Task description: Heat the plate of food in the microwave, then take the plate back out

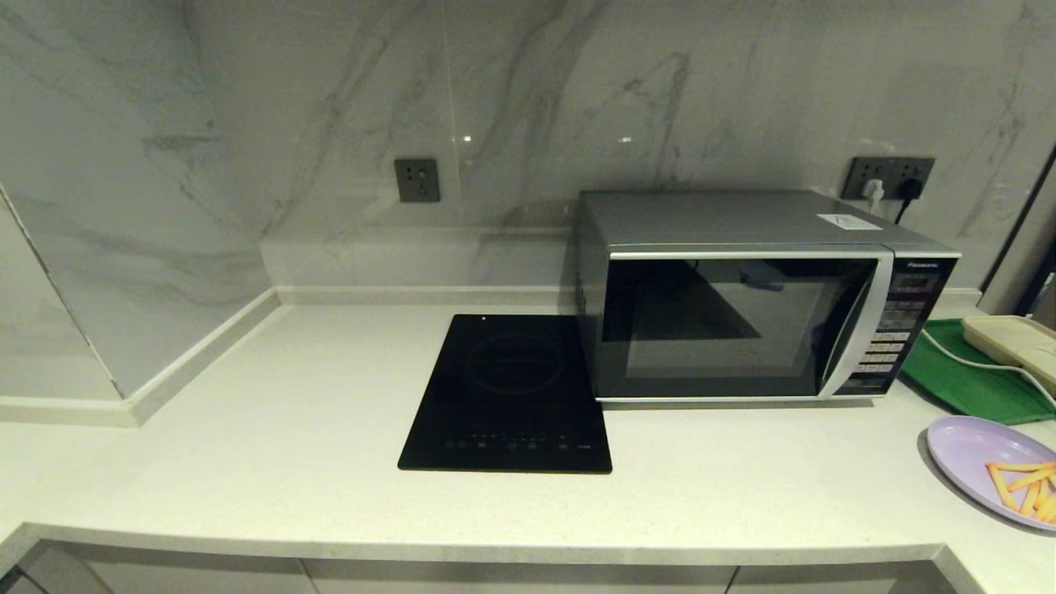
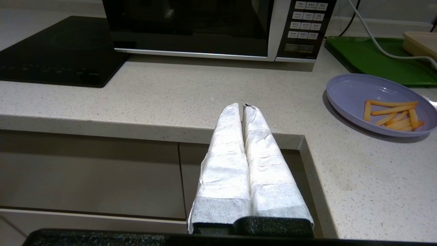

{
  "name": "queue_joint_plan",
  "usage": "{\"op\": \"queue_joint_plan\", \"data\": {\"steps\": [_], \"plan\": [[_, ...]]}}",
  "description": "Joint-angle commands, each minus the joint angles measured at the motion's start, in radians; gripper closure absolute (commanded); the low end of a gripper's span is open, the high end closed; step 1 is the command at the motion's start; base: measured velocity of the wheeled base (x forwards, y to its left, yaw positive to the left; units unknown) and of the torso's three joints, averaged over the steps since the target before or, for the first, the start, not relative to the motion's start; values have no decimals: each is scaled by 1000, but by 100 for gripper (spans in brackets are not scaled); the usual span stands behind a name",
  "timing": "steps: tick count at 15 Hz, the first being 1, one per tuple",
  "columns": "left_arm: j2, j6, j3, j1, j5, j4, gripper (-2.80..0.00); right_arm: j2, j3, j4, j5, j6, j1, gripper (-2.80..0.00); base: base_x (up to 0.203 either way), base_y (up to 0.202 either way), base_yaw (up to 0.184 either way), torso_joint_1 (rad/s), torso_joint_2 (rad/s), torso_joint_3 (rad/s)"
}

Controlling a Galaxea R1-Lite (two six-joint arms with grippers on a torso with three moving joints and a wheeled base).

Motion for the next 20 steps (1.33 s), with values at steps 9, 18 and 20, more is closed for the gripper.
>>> {"op": "queue_joint_plan", "data": {"steps": [9,18,20], "plan": [[0,0,0,0,0,-1,0,2,0,0,0,-2,0,0,0,0,0,0,0,0],[0,0,0,0,0,-1,0,8,-11,29,-21,3,0,0,0,0,0,0,0,0],[0,0,0,0,0,-1,0,8,-11,29,-20,1,0,0,0,0,0,0,0,0]]}}
